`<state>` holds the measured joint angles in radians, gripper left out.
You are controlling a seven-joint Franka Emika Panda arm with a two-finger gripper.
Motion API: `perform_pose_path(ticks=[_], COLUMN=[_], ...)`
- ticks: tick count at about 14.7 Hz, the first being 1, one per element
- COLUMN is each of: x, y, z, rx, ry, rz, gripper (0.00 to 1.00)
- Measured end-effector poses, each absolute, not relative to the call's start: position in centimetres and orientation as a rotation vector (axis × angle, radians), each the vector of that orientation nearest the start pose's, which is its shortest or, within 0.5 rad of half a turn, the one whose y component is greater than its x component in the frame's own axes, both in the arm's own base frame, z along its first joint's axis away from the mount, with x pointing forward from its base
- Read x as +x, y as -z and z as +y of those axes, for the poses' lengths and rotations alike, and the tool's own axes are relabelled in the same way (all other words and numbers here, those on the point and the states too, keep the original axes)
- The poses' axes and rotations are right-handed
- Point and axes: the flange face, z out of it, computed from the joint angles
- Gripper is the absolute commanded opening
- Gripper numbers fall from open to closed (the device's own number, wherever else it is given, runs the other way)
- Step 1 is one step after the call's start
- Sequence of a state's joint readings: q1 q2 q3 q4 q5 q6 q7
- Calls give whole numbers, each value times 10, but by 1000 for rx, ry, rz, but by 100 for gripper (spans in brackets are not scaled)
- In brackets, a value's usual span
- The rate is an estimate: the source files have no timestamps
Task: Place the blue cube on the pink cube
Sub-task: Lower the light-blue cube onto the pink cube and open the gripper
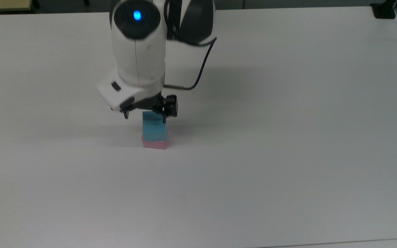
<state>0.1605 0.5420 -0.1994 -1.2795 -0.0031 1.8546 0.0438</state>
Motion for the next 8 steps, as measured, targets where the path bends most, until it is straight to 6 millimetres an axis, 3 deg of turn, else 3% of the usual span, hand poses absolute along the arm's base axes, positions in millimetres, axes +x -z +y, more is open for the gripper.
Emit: perform_pose_path(ticks=[1, 3, 6, 8], x=[705, 674, 604, 583], y=[-478, -518, -574, -591], z=[4, 0, -7, -14], rx=[-3231, -3209, -3201, -3207], ry=[115, 112, -49, -55], rz=[95, 105, 137, 220], gripper=[100, 100, 100, 100])
